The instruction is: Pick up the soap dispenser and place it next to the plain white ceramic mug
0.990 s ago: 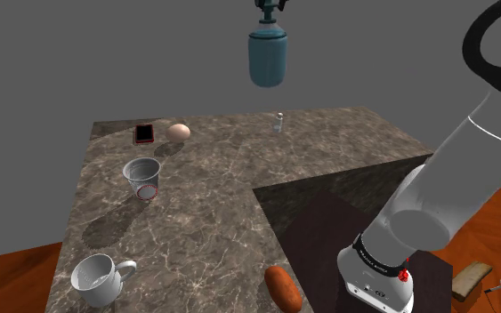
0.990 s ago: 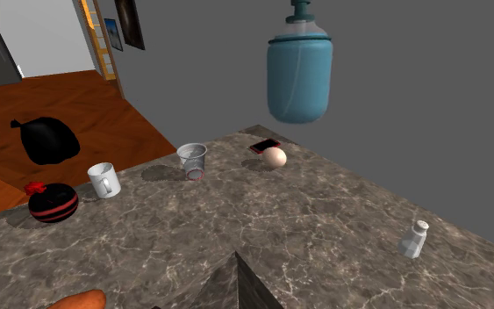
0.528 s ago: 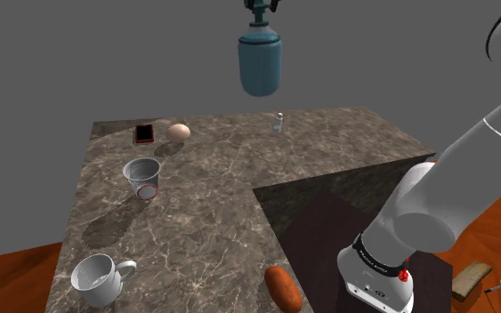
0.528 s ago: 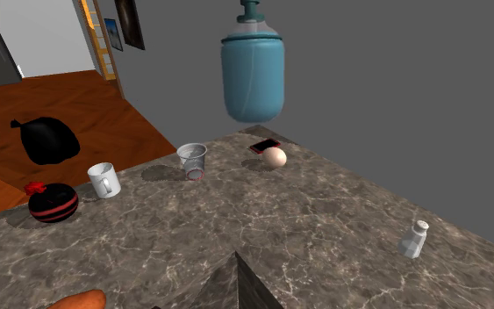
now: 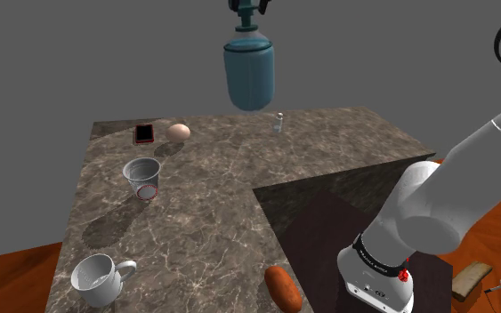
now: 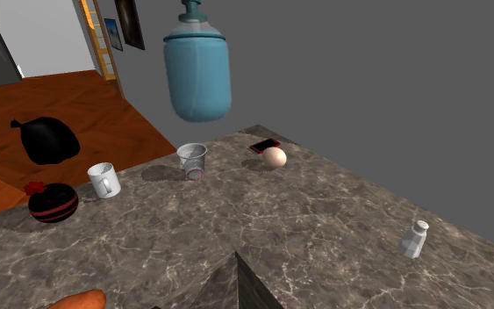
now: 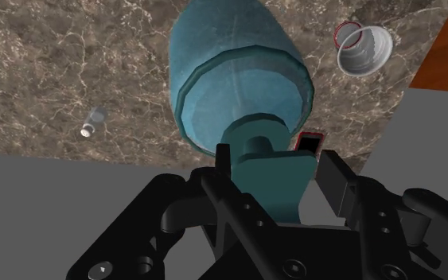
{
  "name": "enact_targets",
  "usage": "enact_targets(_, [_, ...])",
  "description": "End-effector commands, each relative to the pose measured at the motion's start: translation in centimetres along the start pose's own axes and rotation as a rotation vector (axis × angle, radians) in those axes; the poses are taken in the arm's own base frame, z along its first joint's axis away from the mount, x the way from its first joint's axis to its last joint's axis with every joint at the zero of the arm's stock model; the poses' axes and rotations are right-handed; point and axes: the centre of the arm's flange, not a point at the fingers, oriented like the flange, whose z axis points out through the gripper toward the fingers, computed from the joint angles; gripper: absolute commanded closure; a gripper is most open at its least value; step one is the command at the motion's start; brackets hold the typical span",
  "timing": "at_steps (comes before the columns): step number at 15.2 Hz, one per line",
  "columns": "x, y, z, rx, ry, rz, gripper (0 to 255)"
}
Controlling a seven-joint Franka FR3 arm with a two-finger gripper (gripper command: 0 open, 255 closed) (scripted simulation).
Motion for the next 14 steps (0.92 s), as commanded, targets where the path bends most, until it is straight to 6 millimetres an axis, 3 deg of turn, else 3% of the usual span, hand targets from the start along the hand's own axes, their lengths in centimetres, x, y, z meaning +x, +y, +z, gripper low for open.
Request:
enact_targets(1, [-2.0,-1.7,-0.7,0.000,0.001,0.002,255])
enact_targets(14, [-14.4,-13.0,-4.6,0.000,0.001,0.002,255])
